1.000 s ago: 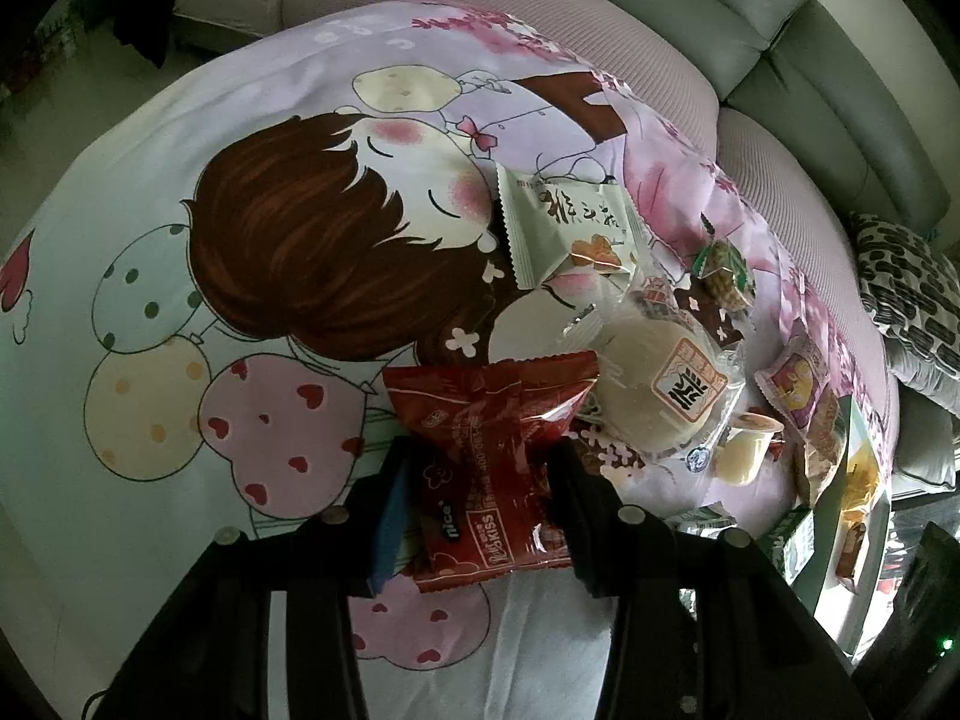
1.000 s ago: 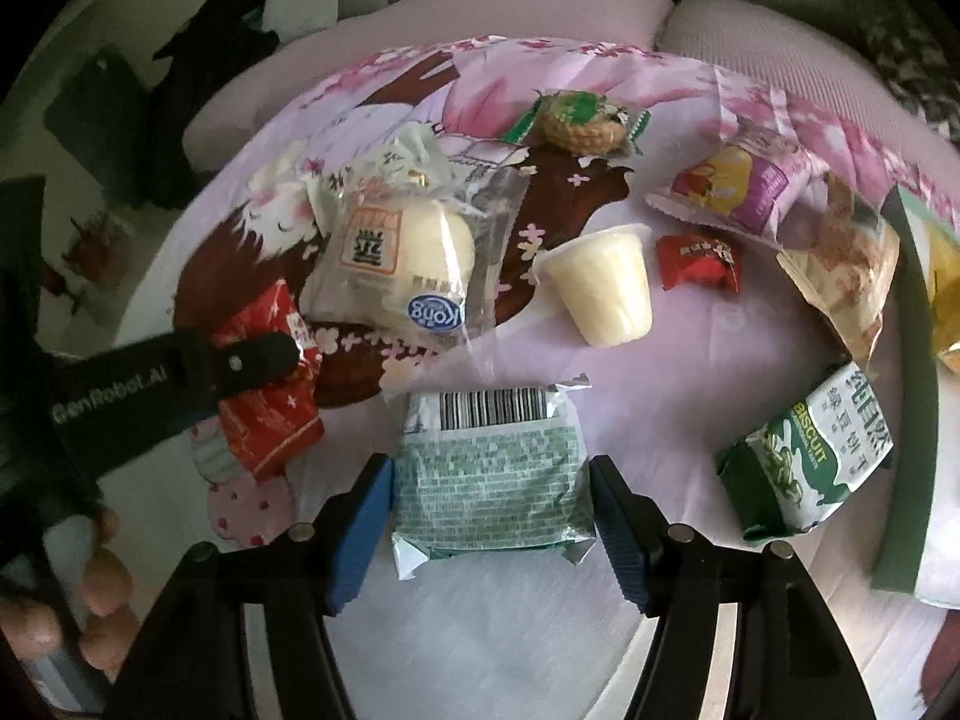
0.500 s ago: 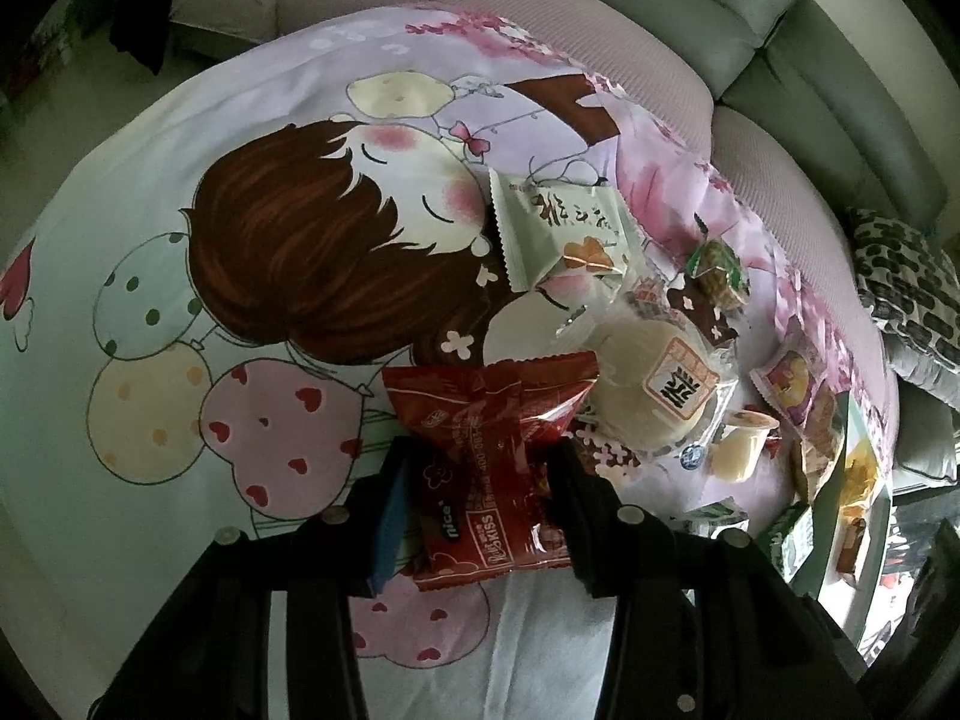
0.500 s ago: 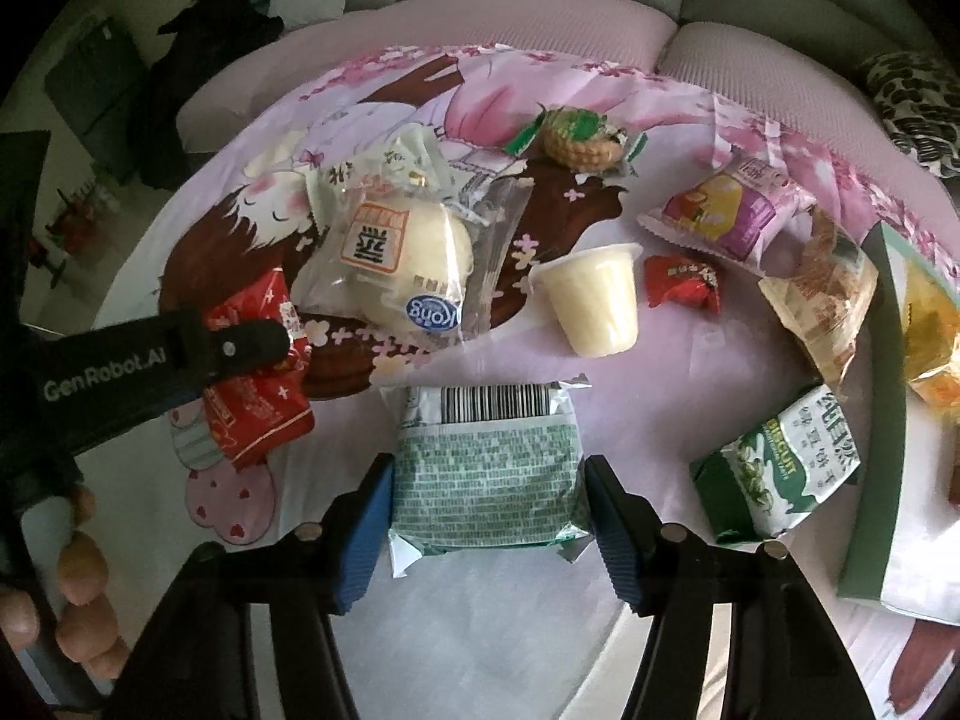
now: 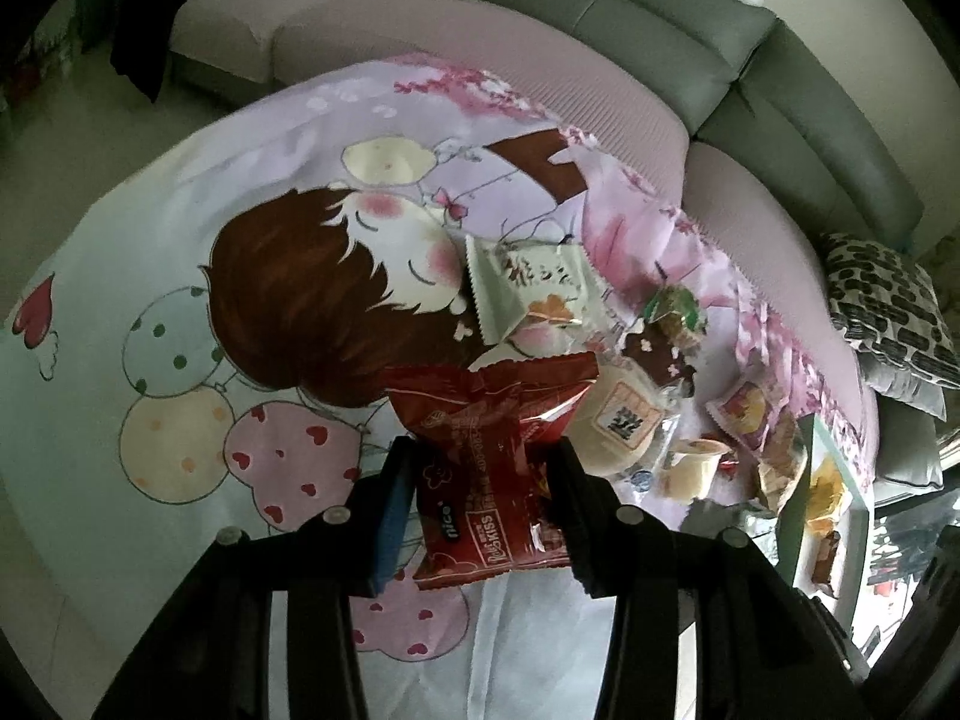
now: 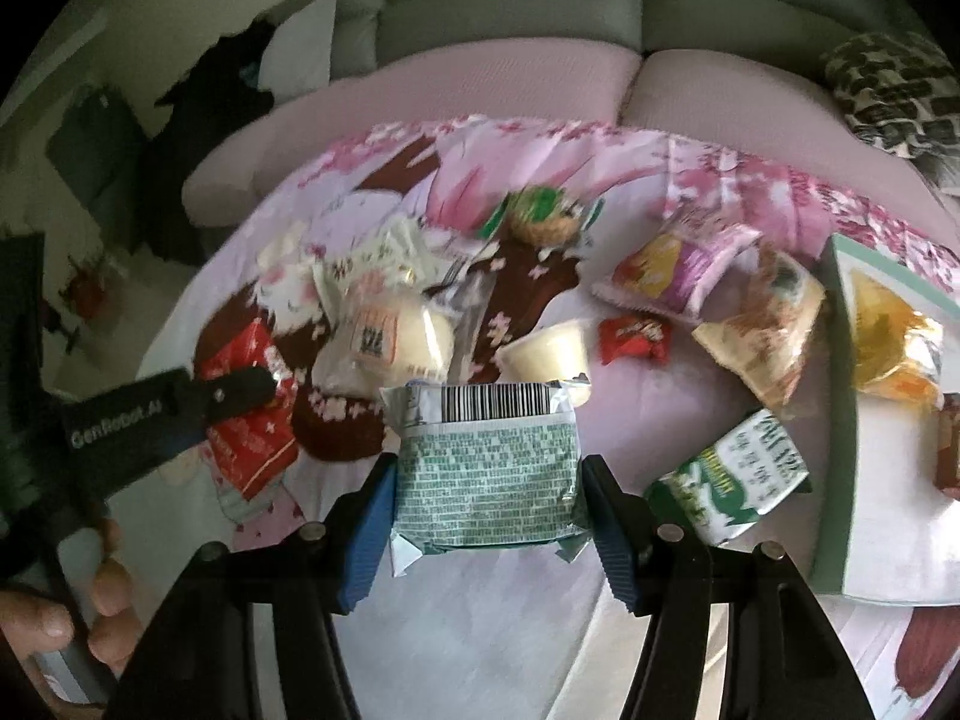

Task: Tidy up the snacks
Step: 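Carry both packs into the tray and open both tools to release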

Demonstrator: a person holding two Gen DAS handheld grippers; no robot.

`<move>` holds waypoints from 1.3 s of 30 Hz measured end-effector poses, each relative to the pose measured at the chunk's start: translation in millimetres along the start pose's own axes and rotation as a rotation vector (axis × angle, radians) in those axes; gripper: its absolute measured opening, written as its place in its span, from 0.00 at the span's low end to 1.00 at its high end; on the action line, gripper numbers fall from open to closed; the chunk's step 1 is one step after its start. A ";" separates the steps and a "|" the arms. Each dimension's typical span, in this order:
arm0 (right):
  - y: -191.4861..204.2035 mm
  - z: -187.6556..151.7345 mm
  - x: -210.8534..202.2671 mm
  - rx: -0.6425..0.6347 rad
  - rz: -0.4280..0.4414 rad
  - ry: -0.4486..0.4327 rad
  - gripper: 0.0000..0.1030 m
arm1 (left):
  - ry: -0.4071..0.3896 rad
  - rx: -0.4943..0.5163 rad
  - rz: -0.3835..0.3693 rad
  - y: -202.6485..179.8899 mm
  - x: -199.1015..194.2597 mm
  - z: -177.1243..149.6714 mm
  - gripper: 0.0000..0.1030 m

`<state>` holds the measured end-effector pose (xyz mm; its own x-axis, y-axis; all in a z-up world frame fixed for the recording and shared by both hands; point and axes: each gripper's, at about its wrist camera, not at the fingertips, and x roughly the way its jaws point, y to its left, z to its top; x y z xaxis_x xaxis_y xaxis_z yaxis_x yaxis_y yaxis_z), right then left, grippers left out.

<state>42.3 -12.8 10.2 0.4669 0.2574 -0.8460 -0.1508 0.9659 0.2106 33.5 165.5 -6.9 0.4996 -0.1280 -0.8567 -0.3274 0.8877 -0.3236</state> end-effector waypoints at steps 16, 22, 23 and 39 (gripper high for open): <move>-82.5 11.2 -38.5 0.235 -0.055 -0.106 0.61 | -0.022 0.150 -0.073 -57.1 -17.2 -9.0 0.45; -117.8 8.4 -52.4 0.318 -0.105 -0.131 0.61 | -0.006 0.220 -0.087 -85.6 -15.0 -16.8 0.45; -124.8 7.9 -55.7 0.335 -0.111 -0.138 0.61 | -0.001 0.228 -0.092 -90.0 -14.2 -17.9 0.45; -220.4 -12.1 -98.3 0.575 -0.219 -0.224 0.62 | 0.091 0.453 -0.163 -196.3 4.5 -46.8 0.45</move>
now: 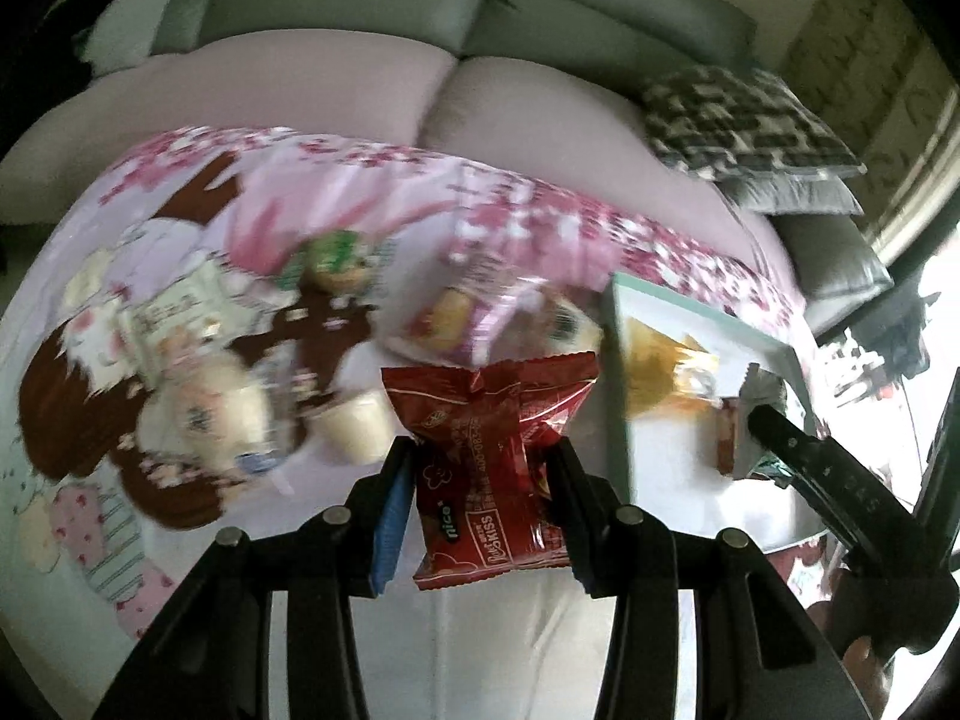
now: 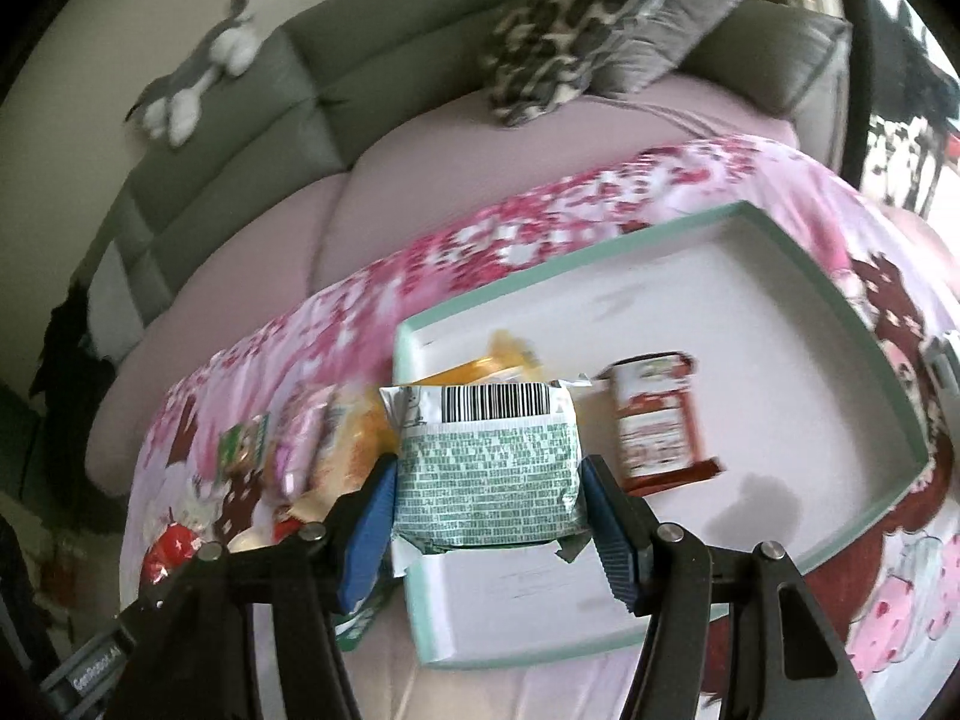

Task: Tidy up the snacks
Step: 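Carry both packs into the tray and open both tools to release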

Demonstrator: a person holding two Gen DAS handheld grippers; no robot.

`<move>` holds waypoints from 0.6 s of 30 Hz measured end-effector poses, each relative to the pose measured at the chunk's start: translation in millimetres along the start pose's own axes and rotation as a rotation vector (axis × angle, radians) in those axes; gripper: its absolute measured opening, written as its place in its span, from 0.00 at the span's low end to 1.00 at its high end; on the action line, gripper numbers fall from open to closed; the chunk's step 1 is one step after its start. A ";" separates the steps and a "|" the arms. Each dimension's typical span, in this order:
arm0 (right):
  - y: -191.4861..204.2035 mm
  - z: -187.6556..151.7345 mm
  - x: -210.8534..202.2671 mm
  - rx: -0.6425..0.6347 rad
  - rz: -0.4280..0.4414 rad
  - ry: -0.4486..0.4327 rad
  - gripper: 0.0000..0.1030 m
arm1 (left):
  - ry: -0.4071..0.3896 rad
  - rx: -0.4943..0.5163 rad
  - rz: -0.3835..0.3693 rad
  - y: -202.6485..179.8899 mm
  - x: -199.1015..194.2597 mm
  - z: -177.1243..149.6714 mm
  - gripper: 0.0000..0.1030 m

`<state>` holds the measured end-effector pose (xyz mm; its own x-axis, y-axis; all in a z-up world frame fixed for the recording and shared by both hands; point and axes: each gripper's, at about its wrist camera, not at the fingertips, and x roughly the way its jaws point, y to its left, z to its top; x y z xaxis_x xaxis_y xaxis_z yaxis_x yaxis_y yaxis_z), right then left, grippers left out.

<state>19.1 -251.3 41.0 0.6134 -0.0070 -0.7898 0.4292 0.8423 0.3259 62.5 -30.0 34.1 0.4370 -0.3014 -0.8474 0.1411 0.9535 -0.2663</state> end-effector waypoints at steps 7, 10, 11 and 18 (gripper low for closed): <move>-37.3 10.2 -4.6 0.092 -0.037 -0.028 0.62 | 0.028 0.109 -0.050 -54.3 17.4 8.3 0.45; -53.7 12.7 -5.3 0.135 -0.077 -0.039 0.62 | 0.031 0.154 -0.066 -75.4 24.7 9.0 0.45; -58.1 13.5 -5.5 0.146 -0.090 -0.042 0.62 | 0.036 0.175 -0.073 -85.0 29.5 9.0 0.45; -89.3 16.2 -9.2 0.222 -0.208 -0.067 0.62 | 0.079 0.239 -0.075 -123.7 55.6 6.9 0.45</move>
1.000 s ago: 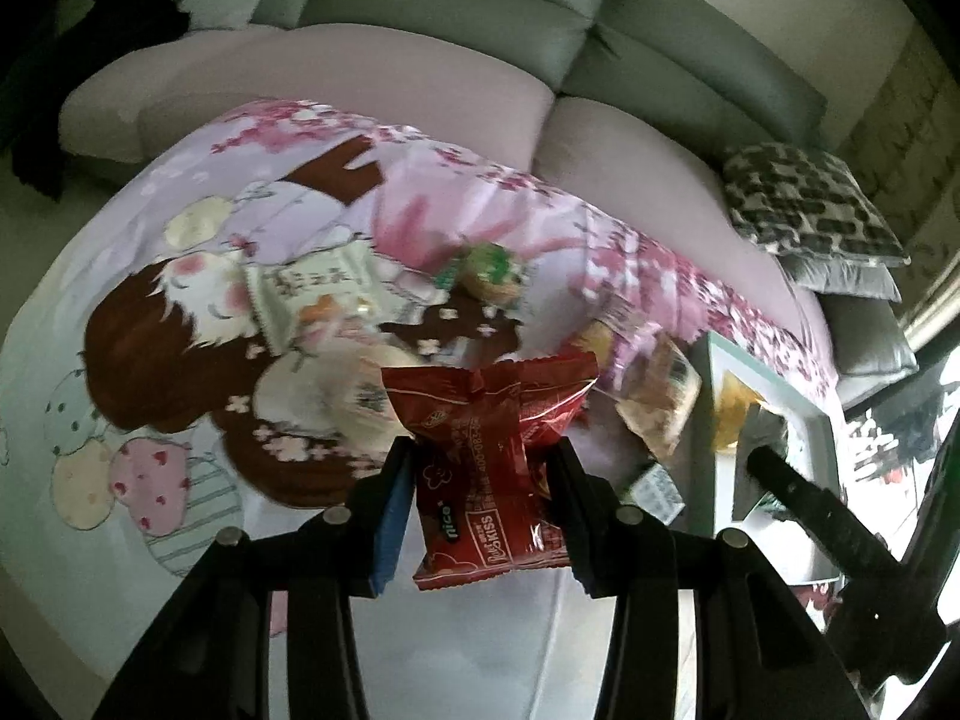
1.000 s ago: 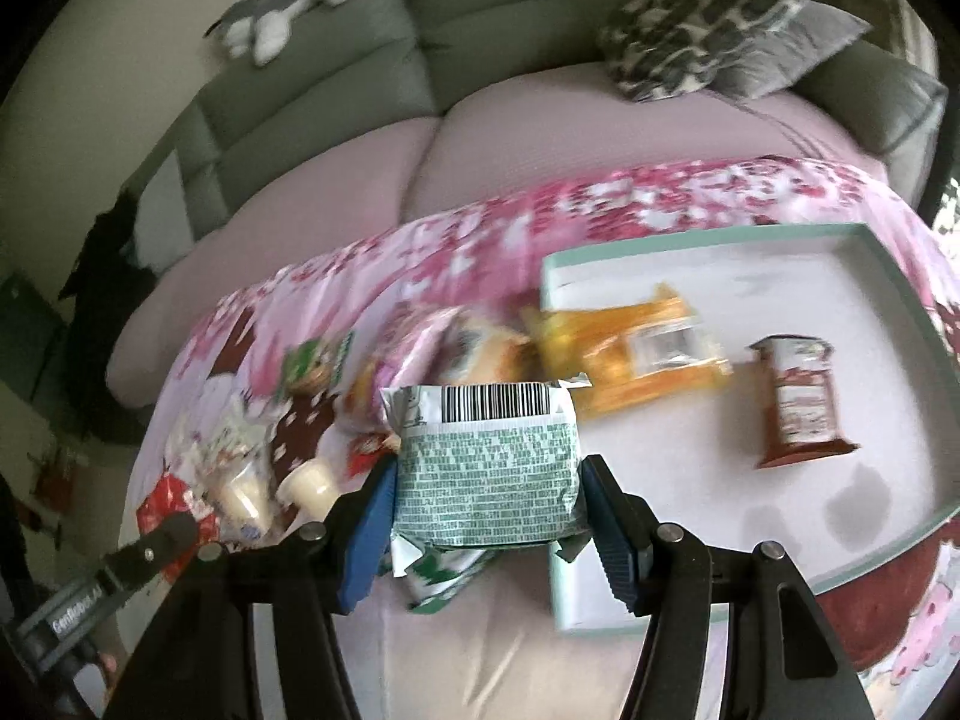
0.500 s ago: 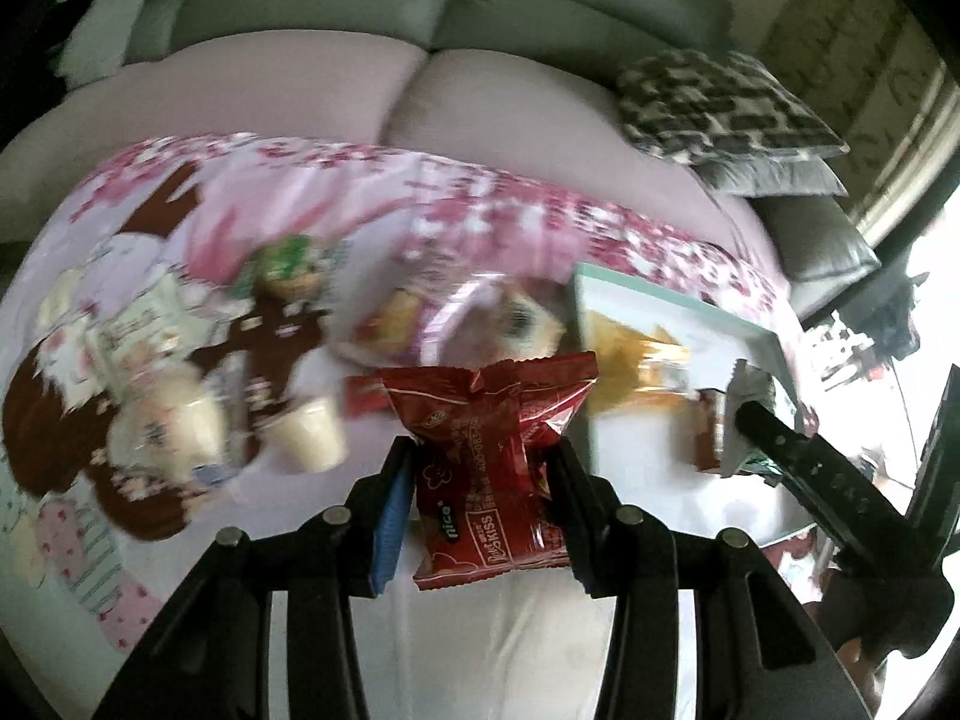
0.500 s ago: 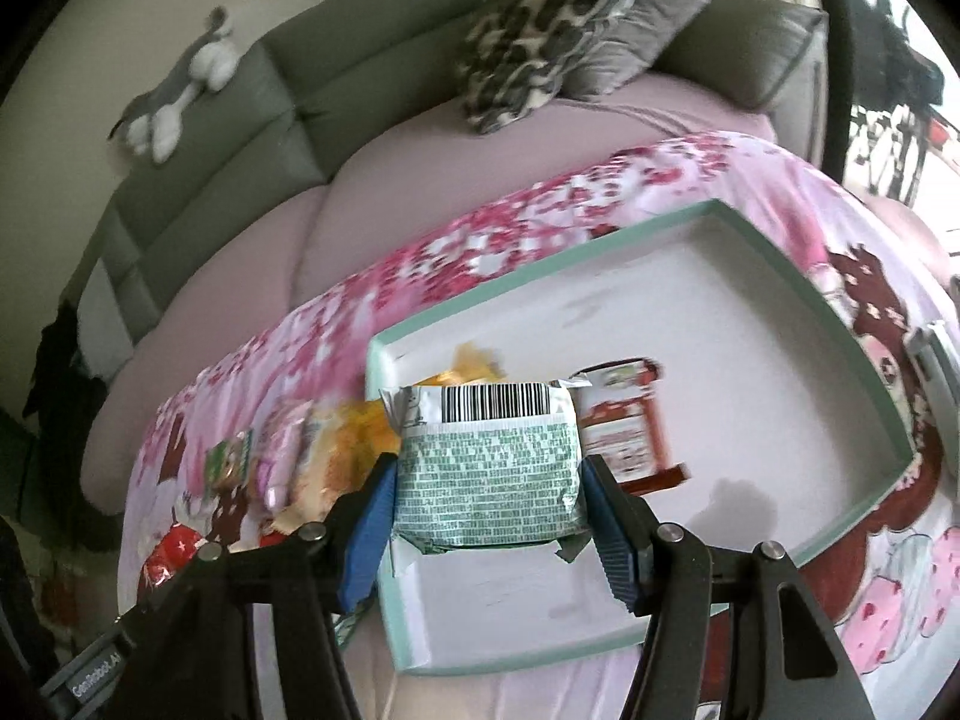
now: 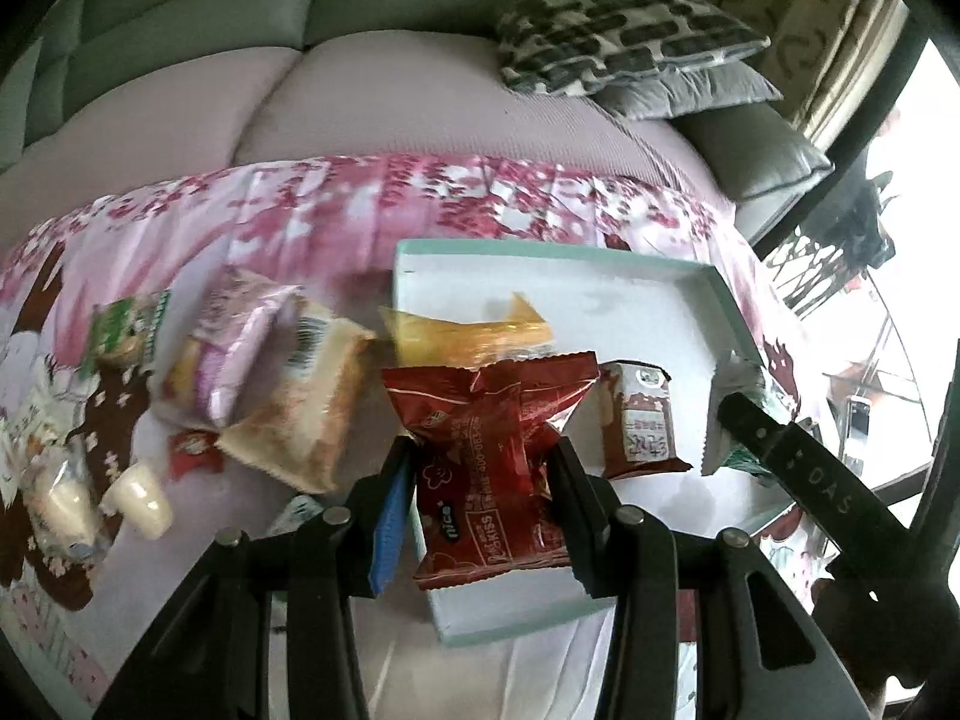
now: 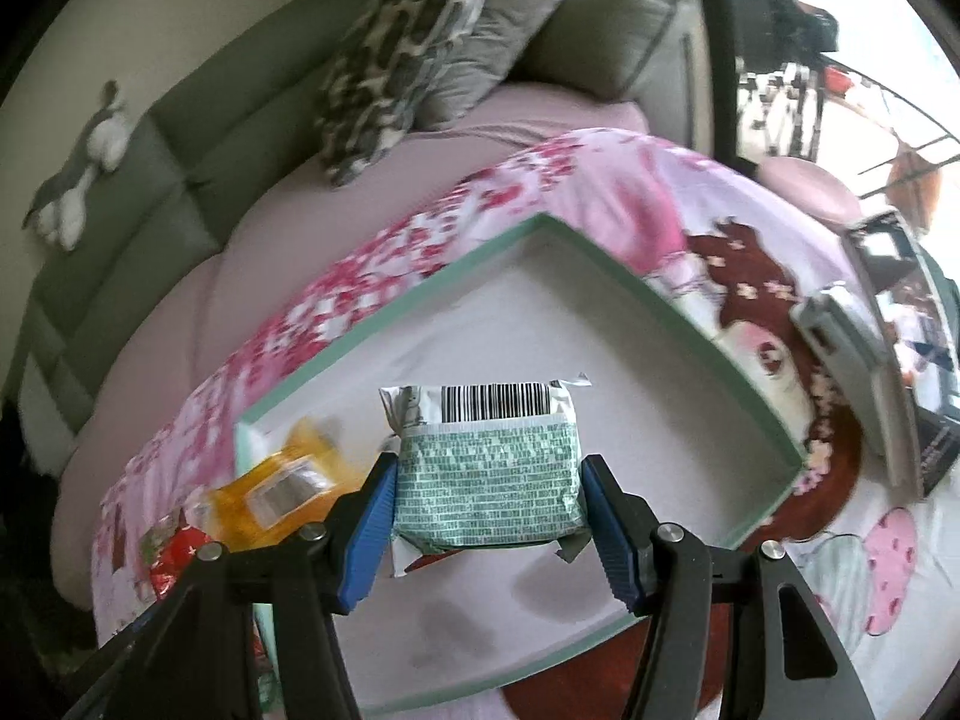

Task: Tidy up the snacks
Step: 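Carry both packs into the tray and open both tools to release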

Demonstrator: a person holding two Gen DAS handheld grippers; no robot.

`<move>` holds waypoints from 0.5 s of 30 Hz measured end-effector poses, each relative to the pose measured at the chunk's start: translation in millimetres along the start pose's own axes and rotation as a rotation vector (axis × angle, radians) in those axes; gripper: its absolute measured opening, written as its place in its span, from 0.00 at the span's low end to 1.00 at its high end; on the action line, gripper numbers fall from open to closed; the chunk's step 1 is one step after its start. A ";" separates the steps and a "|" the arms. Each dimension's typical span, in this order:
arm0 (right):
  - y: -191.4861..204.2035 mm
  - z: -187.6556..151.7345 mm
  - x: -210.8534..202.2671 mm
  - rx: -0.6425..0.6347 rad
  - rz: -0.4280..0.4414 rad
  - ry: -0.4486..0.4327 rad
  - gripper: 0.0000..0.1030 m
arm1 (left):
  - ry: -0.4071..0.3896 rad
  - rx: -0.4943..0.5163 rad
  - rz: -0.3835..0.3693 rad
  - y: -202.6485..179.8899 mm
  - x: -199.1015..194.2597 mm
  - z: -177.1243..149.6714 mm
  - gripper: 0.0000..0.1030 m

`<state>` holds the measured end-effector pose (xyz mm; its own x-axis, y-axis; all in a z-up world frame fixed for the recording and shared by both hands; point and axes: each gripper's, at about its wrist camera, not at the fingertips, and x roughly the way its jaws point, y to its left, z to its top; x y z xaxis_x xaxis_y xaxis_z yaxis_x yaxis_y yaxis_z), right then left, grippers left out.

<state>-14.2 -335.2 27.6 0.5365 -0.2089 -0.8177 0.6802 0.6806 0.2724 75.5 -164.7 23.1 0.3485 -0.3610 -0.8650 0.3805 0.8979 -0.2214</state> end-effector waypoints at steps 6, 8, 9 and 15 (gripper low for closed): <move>-21.4 4.4 7.3 0.060 -0.051 0.006 0.62 | 0.033 0.051 -0.013 -19.4 17.7 1.3 0.45; -26.5 5.1 7.6 0.073 -0.057 0.006 0.62 | 0.033 0.062 -0.016 -24.1 20.7 2.4 0.45; -28.3 5.6 7.9 0.077 -0.060 0.006 0.62 | 0.031 0.067 -0.017 -26.0 21.7 3.4 0.45; -26.8 6.1 5.7 0.066 -0.071 -0.003 0.63 | 0.035 0.092 -0.028 -33.8 24.6 3.7 0.51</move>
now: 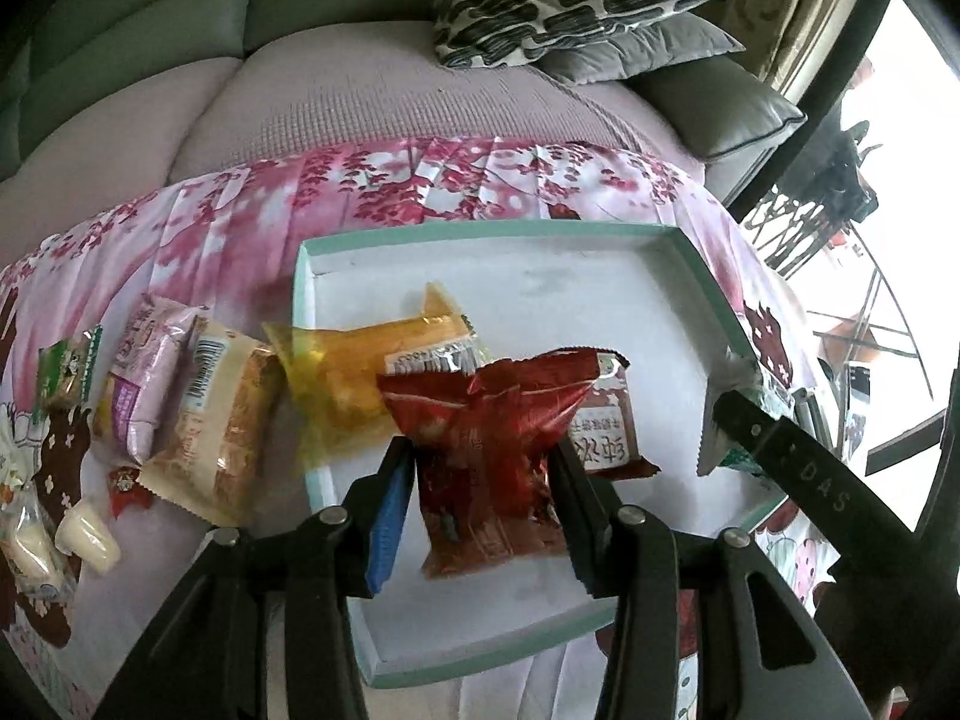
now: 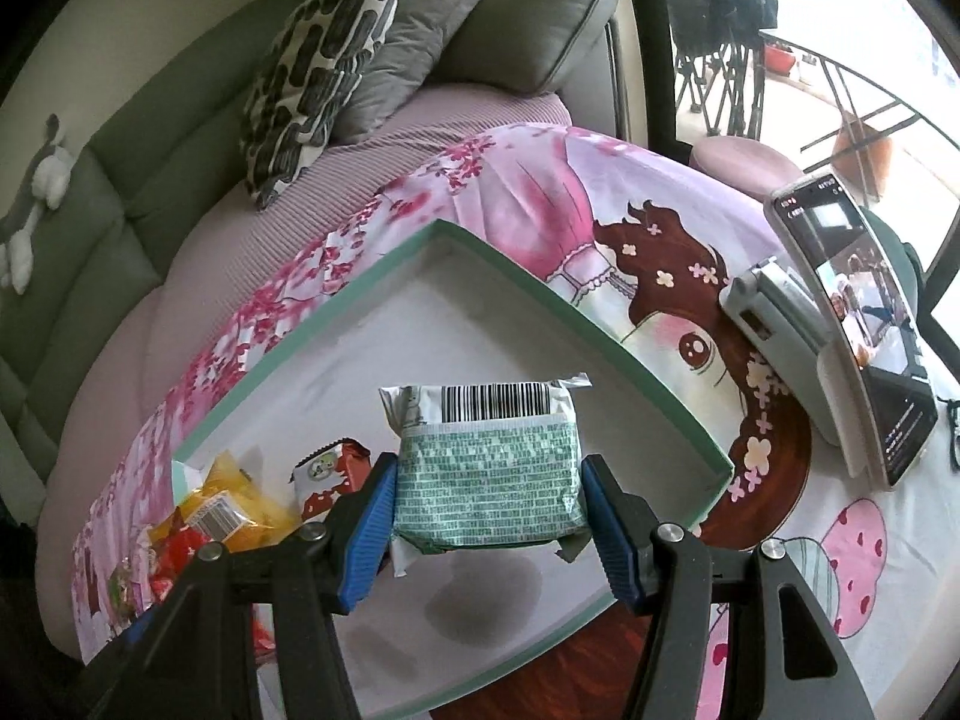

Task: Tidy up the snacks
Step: 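Carry both packs into the tray and open both tools to release, then withdraw both open tools from the tray toward the remaining snacks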

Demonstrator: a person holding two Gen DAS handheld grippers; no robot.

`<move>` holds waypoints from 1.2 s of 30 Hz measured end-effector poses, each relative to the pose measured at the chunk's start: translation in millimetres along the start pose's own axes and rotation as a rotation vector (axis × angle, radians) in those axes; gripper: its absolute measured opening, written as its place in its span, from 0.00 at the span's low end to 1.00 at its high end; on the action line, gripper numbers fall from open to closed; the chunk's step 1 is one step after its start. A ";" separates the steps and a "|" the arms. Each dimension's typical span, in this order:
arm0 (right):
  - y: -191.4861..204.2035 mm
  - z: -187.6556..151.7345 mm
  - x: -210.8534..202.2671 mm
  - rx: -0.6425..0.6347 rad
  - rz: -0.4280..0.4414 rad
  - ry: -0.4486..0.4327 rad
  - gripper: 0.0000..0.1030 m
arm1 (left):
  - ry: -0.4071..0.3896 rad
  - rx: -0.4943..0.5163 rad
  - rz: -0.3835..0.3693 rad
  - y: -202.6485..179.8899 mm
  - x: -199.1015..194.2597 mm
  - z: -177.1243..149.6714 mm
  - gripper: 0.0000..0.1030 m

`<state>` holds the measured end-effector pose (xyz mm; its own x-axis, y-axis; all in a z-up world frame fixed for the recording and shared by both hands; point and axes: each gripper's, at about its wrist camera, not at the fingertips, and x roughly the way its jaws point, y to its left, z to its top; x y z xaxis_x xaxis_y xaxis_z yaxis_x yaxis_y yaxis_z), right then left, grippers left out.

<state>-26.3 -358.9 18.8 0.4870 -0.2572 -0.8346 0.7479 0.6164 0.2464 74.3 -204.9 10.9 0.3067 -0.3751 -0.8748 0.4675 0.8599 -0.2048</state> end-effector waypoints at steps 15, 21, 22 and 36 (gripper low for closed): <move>8.3 -1.7 0.5 -0.041 0.003 0.000 0.81 | -0.062 -0.095 0.065 30.9 -24.9 -0.1 0.82; 12.3 -2.6 1.4 -0.062 0.006 0.003 0.88 | -0.071 -0.156 0.111 53.9 -23.4 -0.4 0.84; 12.7 -2.8 1.3 -0.063 0.008 0.002 0.91 | -0.073 -0.167 0.118 57.7 -23.3 -0.7 0.85; 18.2 -4.5 -2.6 -0.075 0.078 -0.025 1.00 | -0.189 -0.253 0.278 90.1 -30.9 -11.3 0.98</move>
<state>-16.0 -343.7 23.2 0.5539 -0.2244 -0.8017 0.6721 0.6888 0.2716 97.6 -111.9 14.6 0.5500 -0.1538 -0.8209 0.1346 0.9864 -0.0947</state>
